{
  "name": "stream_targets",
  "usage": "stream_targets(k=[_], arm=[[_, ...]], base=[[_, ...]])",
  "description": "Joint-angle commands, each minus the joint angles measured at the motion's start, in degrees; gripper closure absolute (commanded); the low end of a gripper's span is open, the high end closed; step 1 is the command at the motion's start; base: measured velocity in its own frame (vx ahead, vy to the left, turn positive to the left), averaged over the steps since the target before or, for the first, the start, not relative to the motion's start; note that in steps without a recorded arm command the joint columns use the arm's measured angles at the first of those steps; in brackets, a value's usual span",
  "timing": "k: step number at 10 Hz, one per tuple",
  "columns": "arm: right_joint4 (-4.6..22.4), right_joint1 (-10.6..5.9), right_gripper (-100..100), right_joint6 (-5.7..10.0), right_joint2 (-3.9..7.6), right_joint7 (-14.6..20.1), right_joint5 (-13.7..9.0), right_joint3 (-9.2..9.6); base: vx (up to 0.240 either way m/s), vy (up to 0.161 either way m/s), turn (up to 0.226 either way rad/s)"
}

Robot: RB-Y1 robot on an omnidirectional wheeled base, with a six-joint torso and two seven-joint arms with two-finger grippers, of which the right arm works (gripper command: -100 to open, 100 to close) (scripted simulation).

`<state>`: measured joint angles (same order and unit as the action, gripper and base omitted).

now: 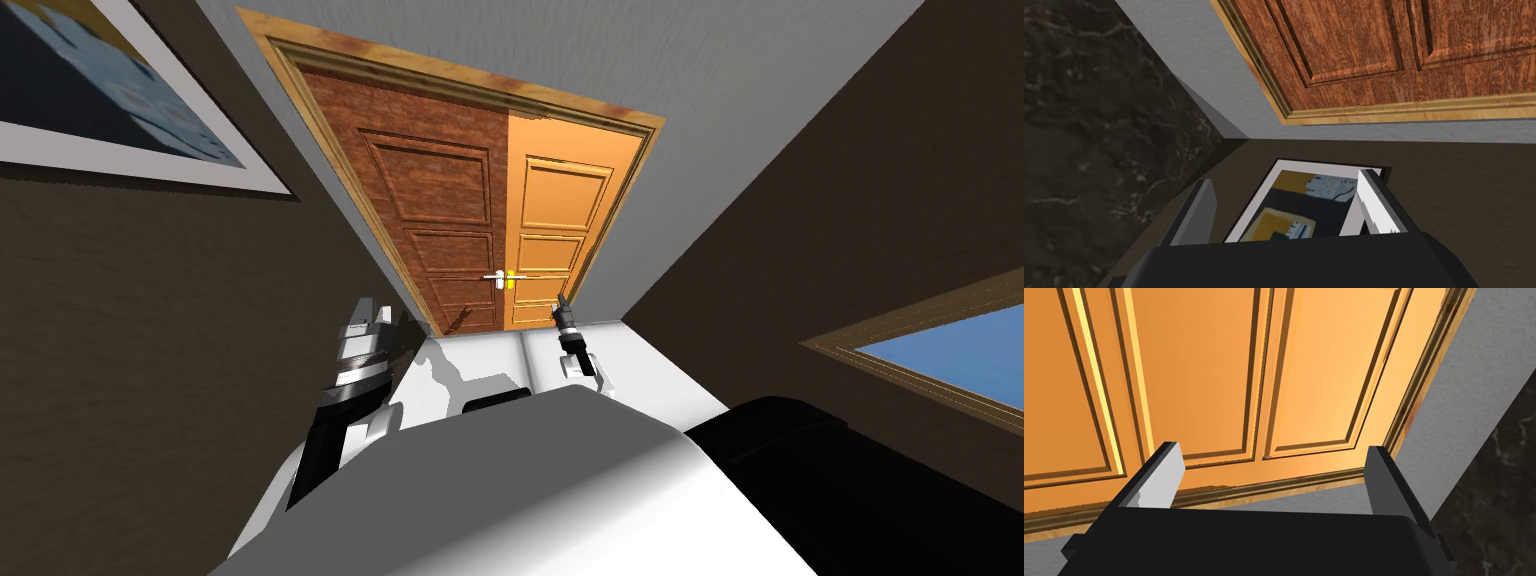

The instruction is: Pull the door open

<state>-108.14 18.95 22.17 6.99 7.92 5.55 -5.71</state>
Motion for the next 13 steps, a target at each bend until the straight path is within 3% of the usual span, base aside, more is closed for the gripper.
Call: stream_targets(k=[1, 13], arm=[[1.7, -0.60, -100, -0.40, 0.28, 1.2, 0.4, -0.48], [14.9, -5.01, -100, -2.47, 1.50, 8.6, 4.0, -3.62]], base=[[0.153, 0.040, 0.053], [0.138, 0.032, 0.050]])
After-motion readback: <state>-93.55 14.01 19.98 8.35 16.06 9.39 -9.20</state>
